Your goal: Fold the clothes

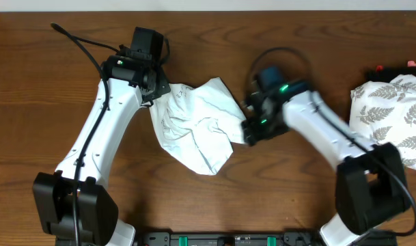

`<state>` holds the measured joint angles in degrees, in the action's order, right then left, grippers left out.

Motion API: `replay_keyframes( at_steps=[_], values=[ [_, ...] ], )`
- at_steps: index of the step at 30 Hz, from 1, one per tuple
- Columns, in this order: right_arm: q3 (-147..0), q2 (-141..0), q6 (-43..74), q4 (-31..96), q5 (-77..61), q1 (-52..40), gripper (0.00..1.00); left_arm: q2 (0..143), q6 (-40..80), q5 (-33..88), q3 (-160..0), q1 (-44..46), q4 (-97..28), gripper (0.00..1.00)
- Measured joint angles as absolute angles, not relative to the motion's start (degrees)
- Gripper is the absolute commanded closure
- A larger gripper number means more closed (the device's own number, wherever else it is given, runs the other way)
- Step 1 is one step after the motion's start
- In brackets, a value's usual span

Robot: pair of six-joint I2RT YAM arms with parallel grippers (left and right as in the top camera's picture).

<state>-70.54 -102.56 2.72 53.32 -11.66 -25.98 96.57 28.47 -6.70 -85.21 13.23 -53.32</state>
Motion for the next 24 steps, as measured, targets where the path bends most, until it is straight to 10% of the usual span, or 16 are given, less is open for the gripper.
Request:
replay_keyframes(
  at_steps=[24],
  values=[
    [-63.9,-102.6,13.0,37.1,2.1,-31.9,0.28,96.6,28.4,-6.9,-85.2,13.2,-53.3,0.94]
  ],
)
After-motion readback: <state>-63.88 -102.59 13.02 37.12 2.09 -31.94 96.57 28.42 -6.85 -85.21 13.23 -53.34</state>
